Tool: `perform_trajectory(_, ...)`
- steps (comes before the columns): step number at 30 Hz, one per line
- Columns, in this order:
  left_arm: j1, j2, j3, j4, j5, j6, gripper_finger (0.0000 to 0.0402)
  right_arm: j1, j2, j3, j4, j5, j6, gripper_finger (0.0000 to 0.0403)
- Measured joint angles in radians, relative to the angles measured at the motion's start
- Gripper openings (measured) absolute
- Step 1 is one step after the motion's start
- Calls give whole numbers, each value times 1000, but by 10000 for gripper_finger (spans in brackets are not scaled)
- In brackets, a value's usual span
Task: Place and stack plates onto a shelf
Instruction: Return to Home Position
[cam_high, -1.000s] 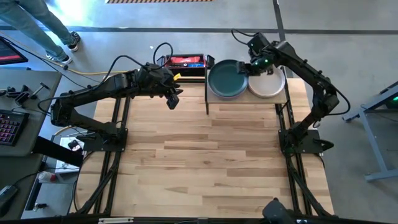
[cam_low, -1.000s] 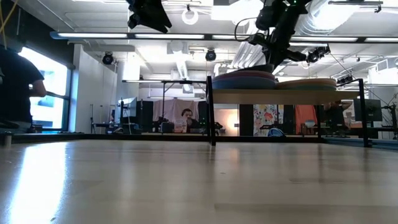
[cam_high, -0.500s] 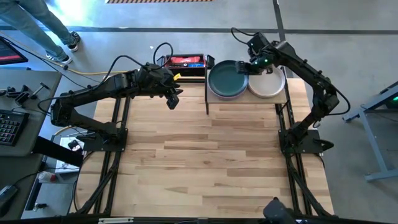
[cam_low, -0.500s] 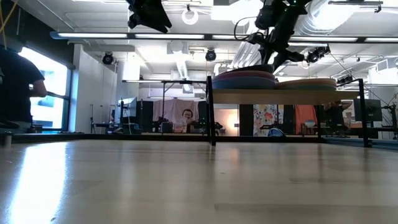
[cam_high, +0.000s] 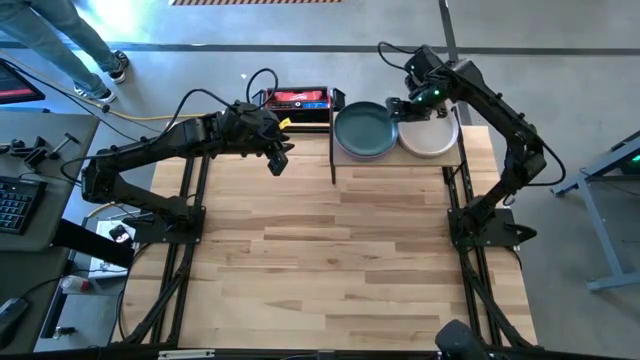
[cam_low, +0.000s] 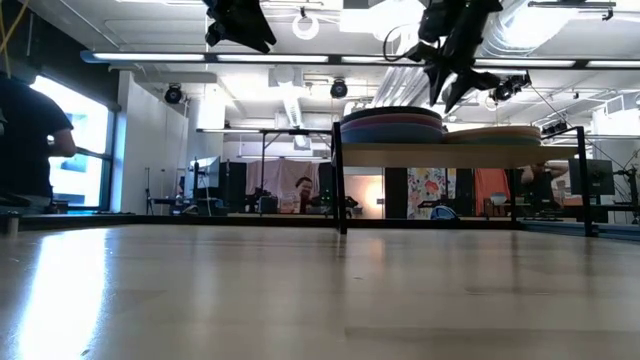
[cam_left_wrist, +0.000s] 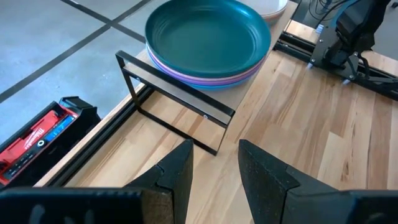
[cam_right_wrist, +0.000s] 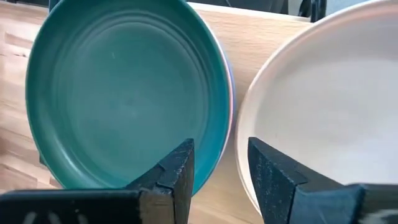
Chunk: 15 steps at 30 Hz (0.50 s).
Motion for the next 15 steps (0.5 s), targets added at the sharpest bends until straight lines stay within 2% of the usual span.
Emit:
perform_trajectory(6, 0, 0, 0, -1, 0, 9, 117, 26, 0, 8, -5, -30, -12, 129)
perform_trajectory(10, 0, -6, -1, -36, 1, 36, 117, 94, -20, 7, -13, -83, -130, 129)
perform_trajectory(15, 4, -97, -39, -103, -3, 6, 117, 228, -102, 7, 24, 51, -211, 129)
